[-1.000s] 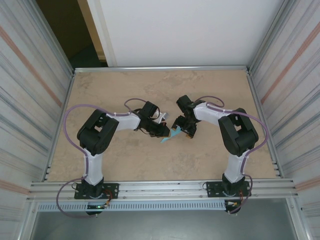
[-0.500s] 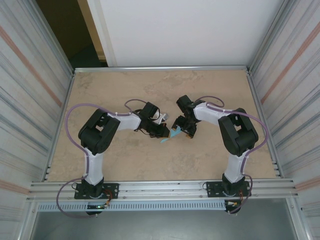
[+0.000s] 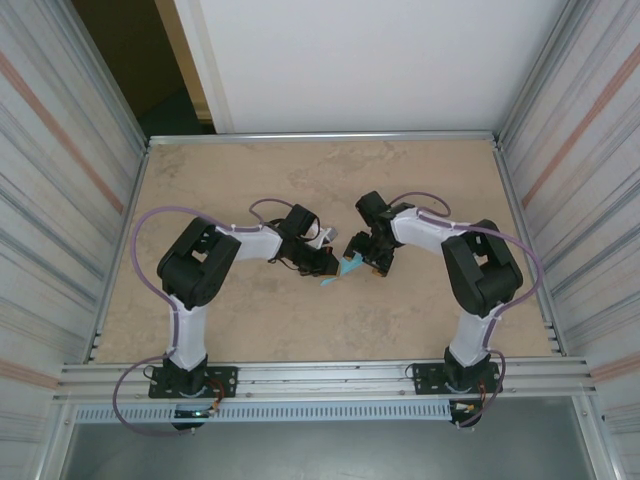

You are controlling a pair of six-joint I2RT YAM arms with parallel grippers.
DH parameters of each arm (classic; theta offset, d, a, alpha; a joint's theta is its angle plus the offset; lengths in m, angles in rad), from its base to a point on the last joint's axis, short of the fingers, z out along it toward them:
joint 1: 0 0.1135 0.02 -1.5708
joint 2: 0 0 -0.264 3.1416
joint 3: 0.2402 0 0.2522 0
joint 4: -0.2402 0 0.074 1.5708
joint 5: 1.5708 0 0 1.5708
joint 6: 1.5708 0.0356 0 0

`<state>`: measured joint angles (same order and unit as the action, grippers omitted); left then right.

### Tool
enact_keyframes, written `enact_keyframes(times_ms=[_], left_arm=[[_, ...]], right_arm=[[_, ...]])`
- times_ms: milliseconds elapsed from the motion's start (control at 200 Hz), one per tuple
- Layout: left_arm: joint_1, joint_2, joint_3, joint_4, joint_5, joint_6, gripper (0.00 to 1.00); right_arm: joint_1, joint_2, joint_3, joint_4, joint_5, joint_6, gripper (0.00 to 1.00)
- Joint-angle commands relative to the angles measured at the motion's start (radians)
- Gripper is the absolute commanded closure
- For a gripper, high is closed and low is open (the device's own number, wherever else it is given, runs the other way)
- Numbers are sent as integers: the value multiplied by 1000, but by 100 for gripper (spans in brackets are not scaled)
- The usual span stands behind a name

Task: Fold a paper plane with a square sheet of paper (pick it up from the middle)
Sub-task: Fold the wing for the fifth time at the center of the table.

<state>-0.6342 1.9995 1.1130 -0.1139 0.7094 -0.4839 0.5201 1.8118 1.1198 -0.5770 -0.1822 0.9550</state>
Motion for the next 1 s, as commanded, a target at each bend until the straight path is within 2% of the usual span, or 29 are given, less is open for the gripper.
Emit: enact_keyframes(times_ms=[0, 105, 200, 376, 501, 692, 992], left_arm=[[8, 27, 12, -71, -36, 14, 92], [7, 24, 13, -81, -43, 19, 92], [8, 22, 14, -84, -42, 19, 92], [8, 21, 17, -86, -44, 19, 92], [7, 20, 18, -90, -44, 17, 92], [6, 22, 18, -89, -42, 15, 92], [6, 13, 16, -85, -37, 11, 92]], right_arm=[[-20, -77, -57, 63, 25, -72, 27], [-33, -190, -107, 134, -17, -109, 28], [-24, -240, -143, 199, -65, -129, 34], [29, -239, -162, 295, -112, -137, 61], [41, -191, -142, 318, -116, -115, 74], [39, -127, -118, 323, -117, -103, 83], [9, -81, -147, 333, -122, -83, 86]])
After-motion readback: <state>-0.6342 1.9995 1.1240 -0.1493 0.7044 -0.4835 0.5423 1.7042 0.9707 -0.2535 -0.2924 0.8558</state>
